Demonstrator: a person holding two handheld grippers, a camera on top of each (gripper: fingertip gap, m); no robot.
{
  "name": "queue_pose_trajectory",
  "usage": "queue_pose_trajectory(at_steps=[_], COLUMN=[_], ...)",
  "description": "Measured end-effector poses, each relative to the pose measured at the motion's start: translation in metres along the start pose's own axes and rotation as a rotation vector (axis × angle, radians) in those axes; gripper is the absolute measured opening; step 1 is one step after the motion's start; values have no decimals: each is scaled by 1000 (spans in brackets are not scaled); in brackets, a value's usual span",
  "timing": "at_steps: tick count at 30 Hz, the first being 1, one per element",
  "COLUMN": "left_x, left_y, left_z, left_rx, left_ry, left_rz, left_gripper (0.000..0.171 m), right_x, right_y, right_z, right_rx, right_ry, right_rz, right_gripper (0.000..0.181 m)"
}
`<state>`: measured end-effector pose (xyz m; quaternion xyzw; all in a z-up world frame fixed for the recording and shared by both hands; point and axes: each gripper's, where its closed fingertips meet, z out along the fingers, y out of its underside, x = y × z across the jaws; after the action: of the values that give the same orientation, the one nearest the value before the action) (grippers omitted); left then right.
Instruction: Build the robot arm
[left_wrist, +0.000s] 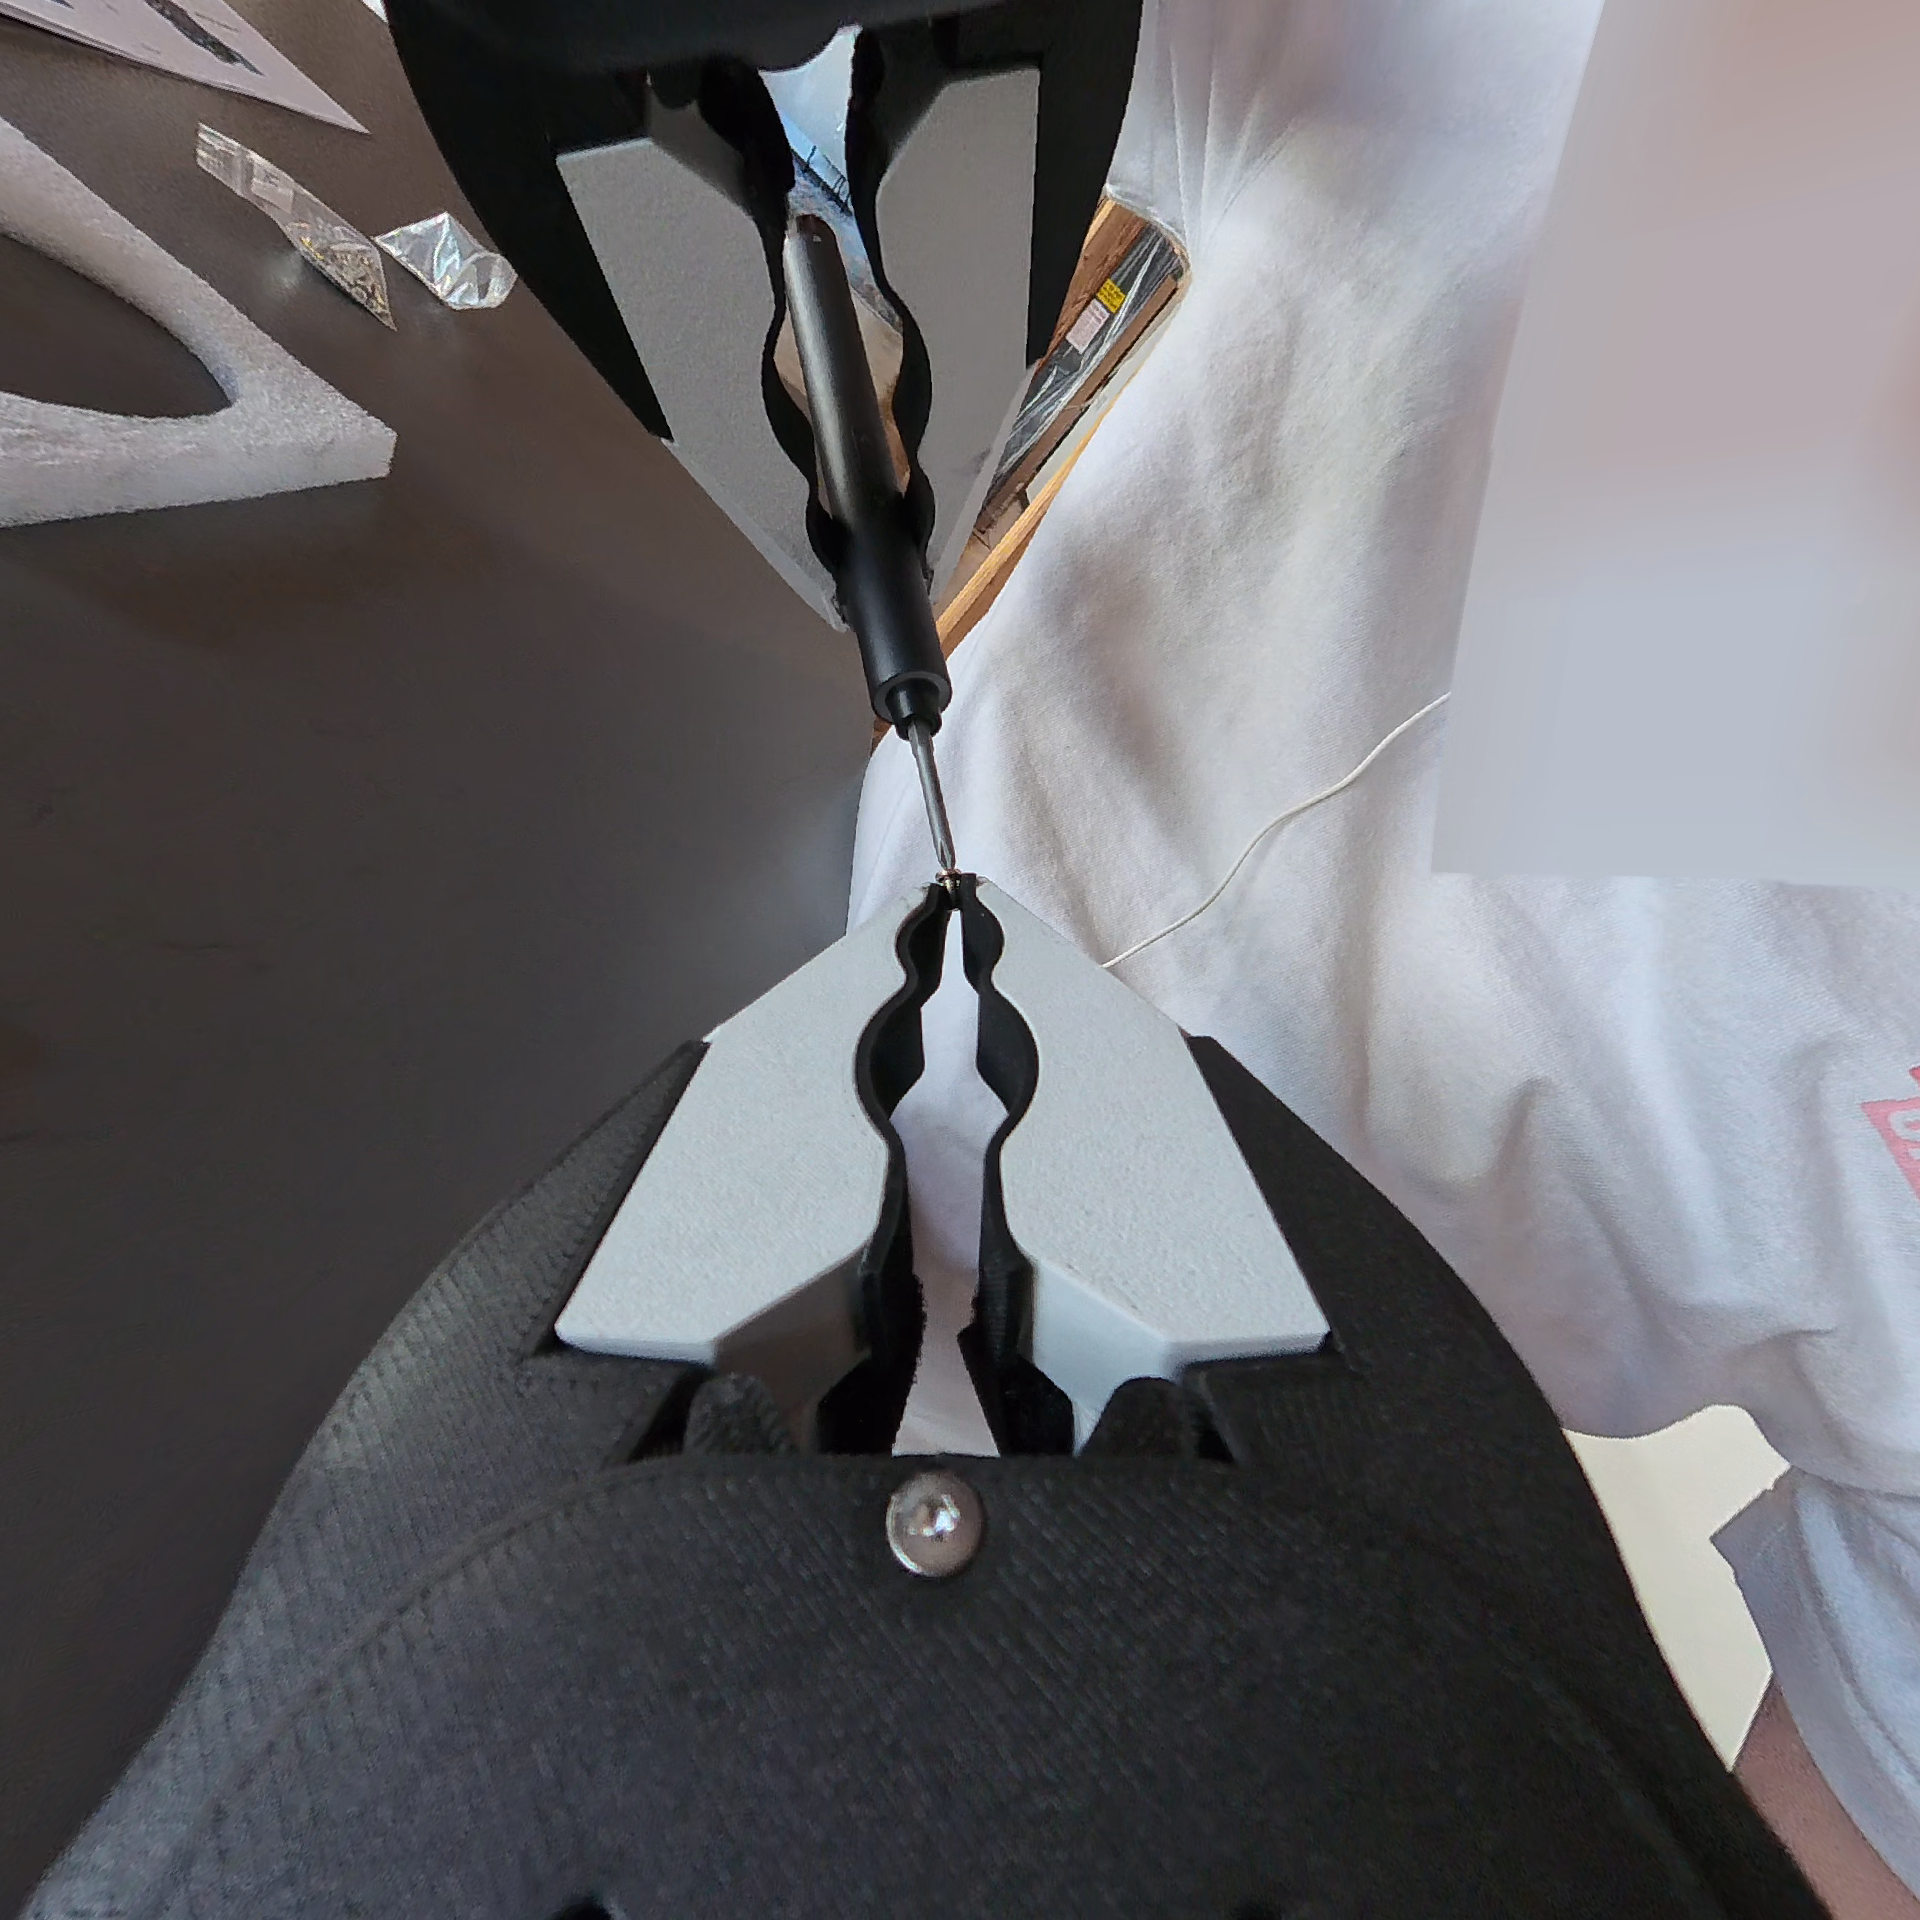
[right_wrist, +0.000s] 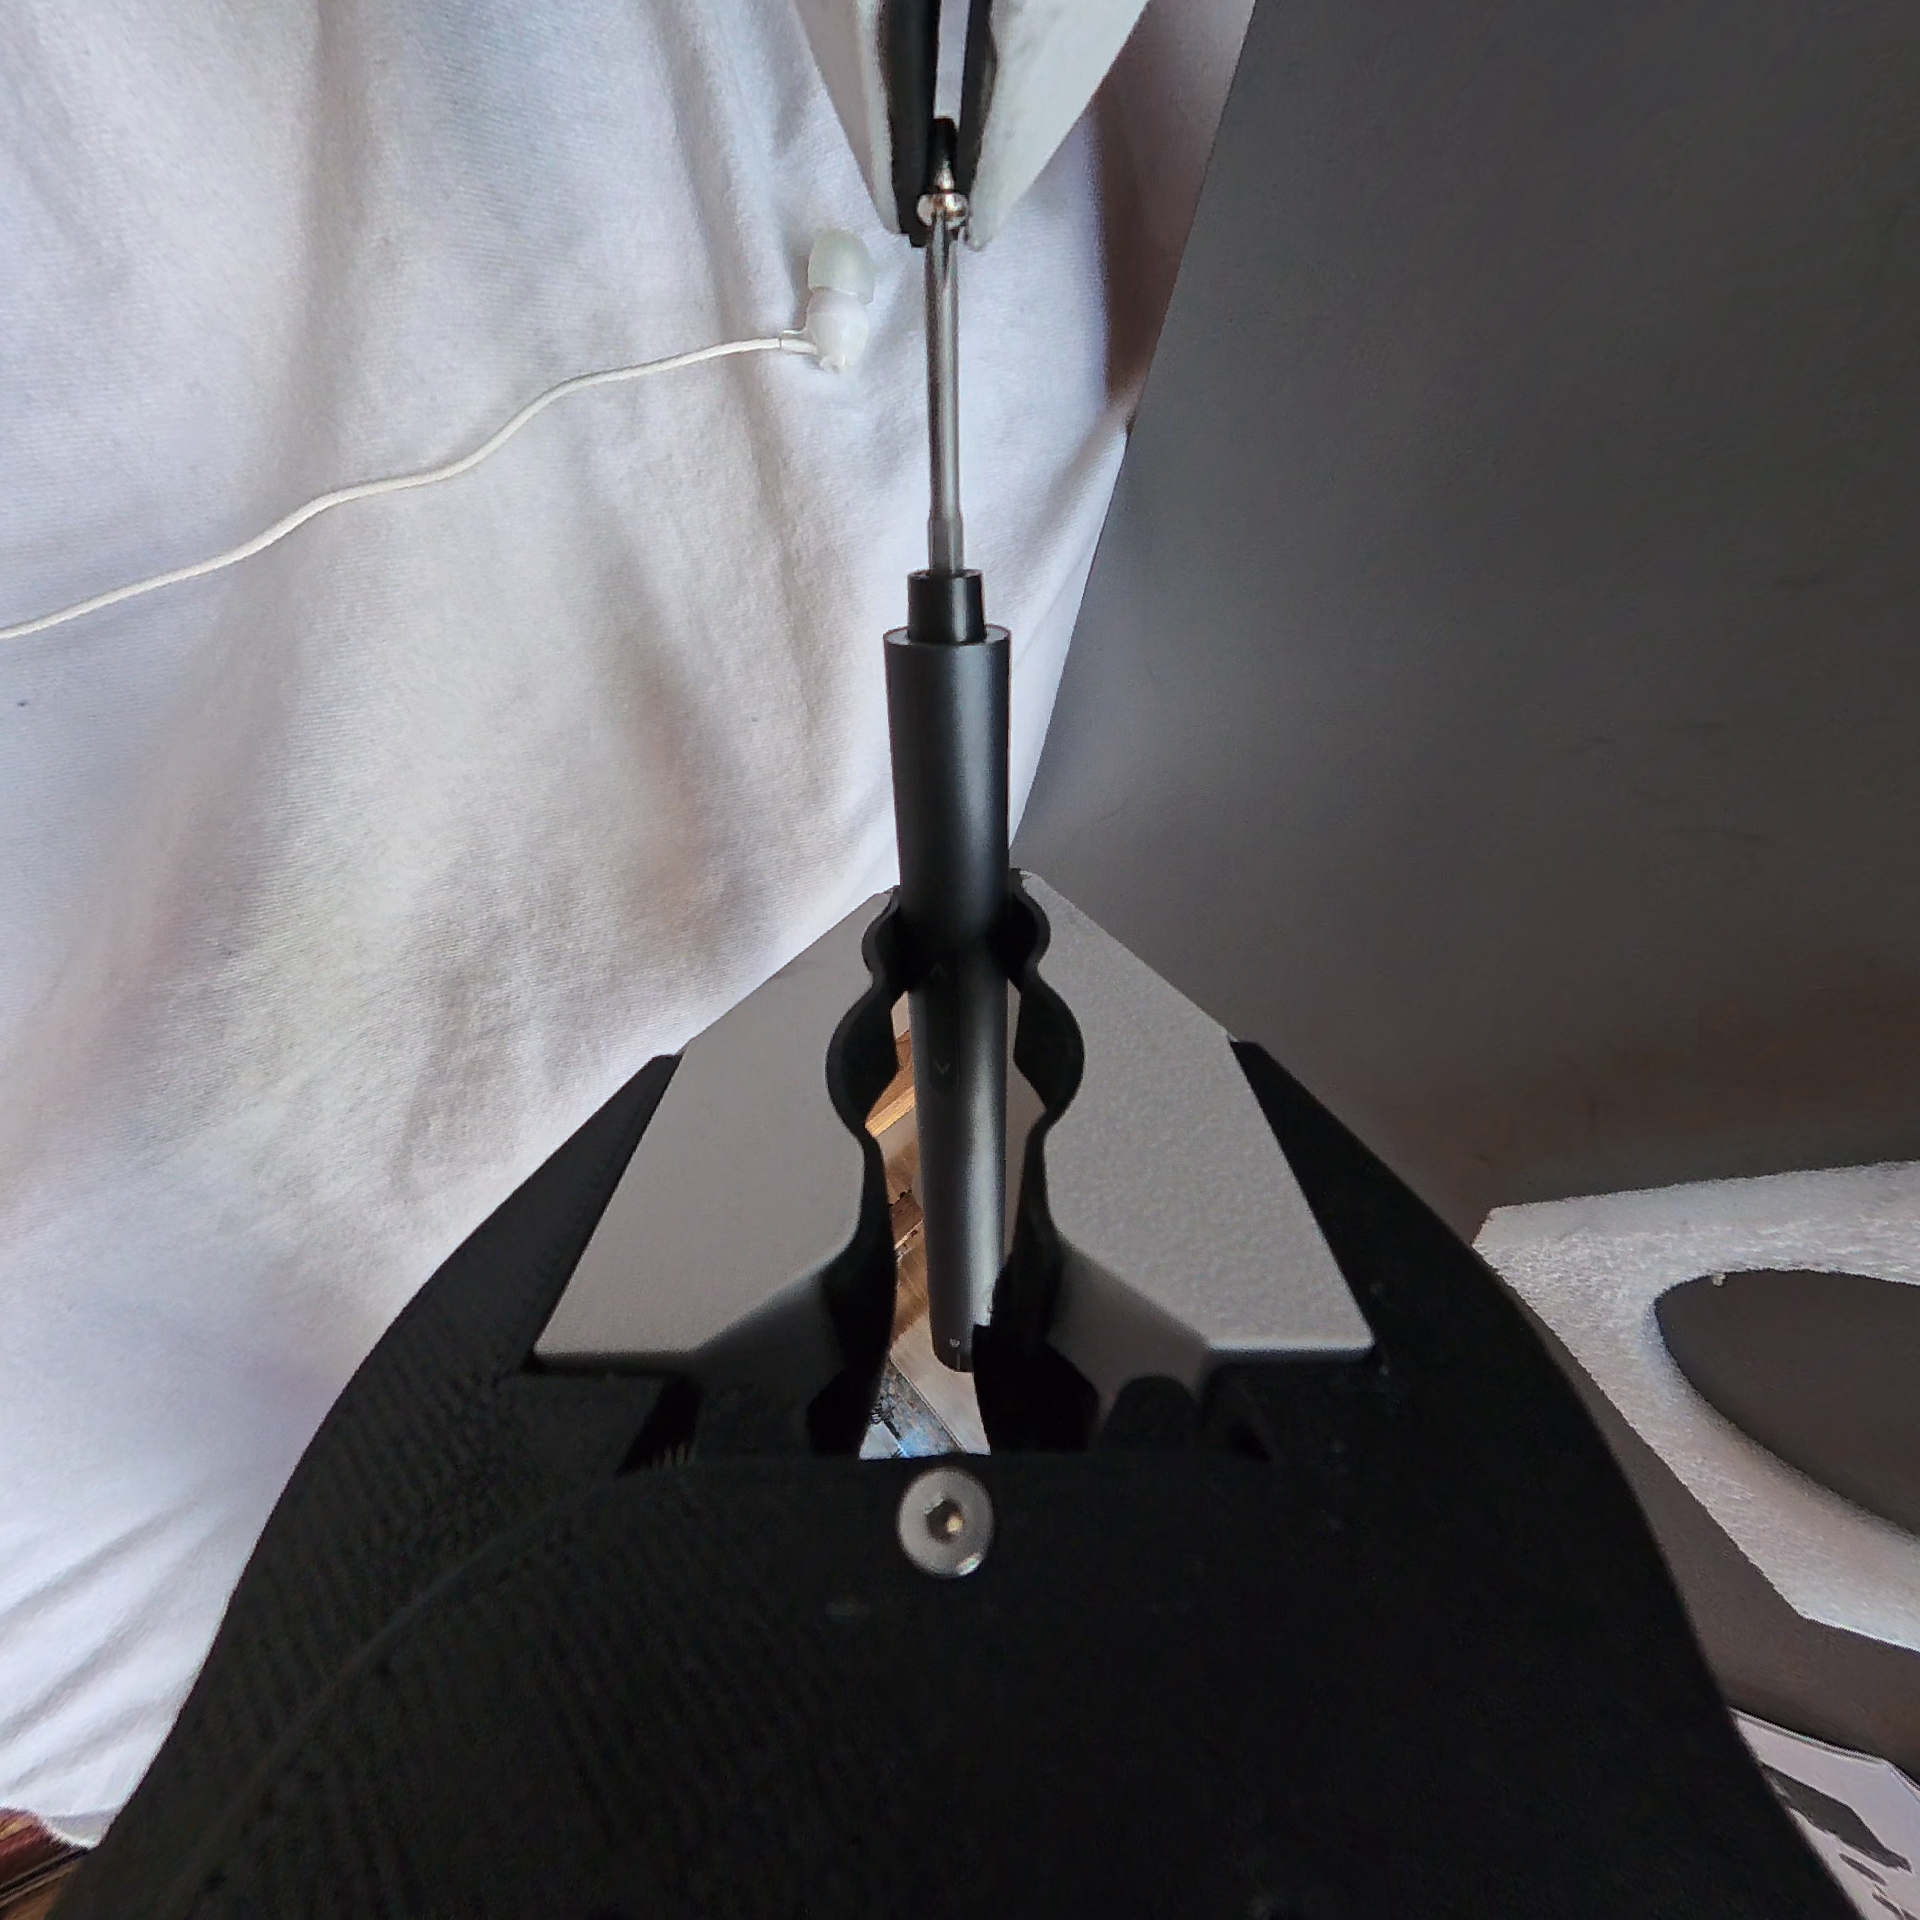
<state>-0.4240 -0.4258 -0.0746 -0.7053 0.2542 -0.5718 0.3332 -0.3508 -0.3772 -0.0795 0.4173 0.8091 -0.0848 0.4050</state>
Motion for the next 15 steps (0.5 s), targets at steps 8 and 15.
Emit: queue_pose_trajectory(at_steps=[8, 15], left_x=[1, -1], left_y=[1, 3], left_z=[2, 1], left_rx=[-8, -20], left_ry=[5, 14], left_rz=[-6, -72], left_gripper=[1, 1], right_x=[0, 1], right_y=[-1, -3], right_z=[0, 2], right_rx=[-4, -14], right_ry=[6, 11], right_rz=[0, 9], right_gripper=[16, 17])
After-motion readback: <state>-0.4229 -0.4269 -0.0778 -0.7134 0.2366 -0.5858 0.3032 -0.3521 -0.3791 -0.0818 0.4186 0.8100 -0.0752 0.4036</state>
